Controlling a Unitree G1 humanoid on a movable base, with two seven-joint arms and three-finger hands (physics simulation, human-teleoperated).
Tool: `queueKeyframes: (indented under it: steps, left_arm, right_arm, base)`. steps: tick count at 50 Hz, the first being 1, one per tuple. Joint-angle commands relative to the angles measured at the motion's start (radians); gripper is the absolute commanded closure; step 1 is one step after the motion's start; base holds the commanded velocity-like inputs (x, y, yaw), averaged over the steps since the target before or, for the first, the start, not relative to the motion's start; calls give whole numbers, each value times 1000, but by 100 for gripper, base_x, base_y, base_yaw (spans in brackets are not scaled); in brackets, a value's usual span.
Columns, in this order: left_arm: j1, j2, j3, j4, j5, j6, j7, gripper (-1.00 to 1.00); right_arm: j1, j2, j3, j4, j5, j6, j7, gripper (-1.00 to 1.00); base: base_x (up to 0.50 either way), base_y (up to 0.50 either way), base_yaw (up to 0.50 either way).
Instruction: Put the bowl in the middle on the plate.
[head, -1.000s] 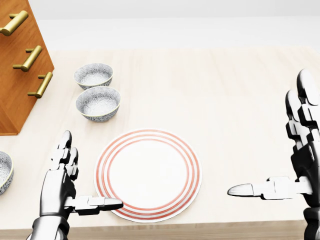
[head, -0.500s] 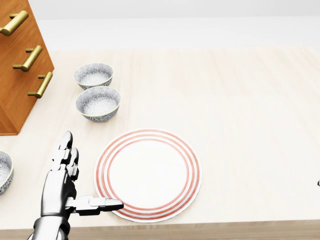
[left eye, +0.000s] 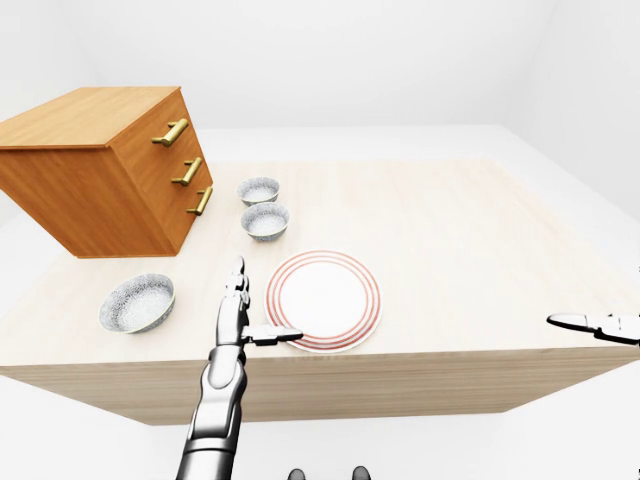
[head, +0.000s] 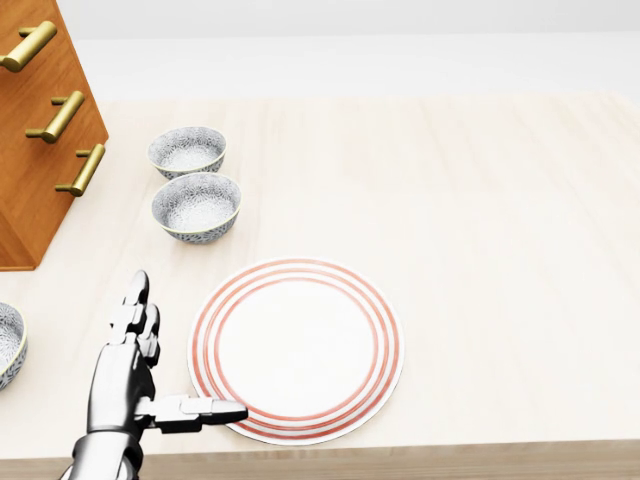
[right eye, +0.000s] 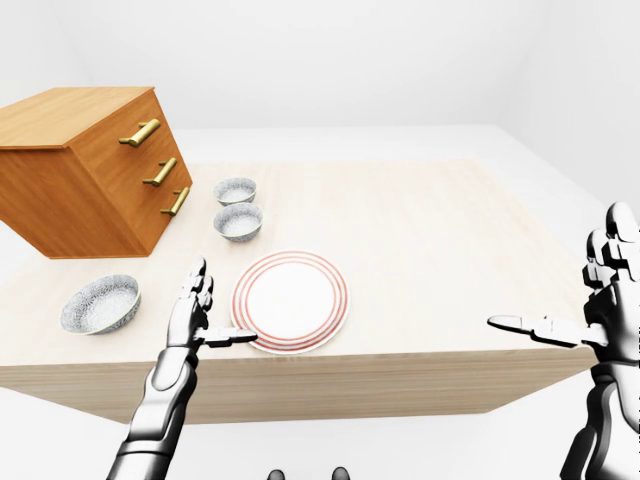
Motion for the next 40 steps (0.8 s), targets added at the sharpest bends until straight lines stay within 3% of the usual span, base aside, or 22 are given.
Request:
queueKeyframes:
  steps: [1, 14, 16, 18, 40]
  left_arm:
    - [-13, 3, 2, 43, -1, 0, 1, -100]
    - [20, -4, -9, -56, 10, 0, 2, -100]
    - [33, -6, -13, -99, 14, 28, 2, -100]
    - [27, -5, -7, -80, 10, 15, -1, -100]
    - [27, -5, -7, -80, 11, 15, -1, -100]
  right_arm:
    - [1, 14, 22, 60, 15, 0, -22, -100]
    - [2, 60, 116, 31, 36, 0, -86, -100]
    - [0, 64, 118, 42, 38, 0, -90, -100]
    - [2, 64, 124, 51, 32, 0, -88, -100]
    - [2, 63, 125, 51, 34, 0, -89, -100]
  base:
    - [0, 0, 0]
    - [0, 0, 0]
    - [0, 0, 0]
    - [0, 0, 0]
    - [0, 0, 0]
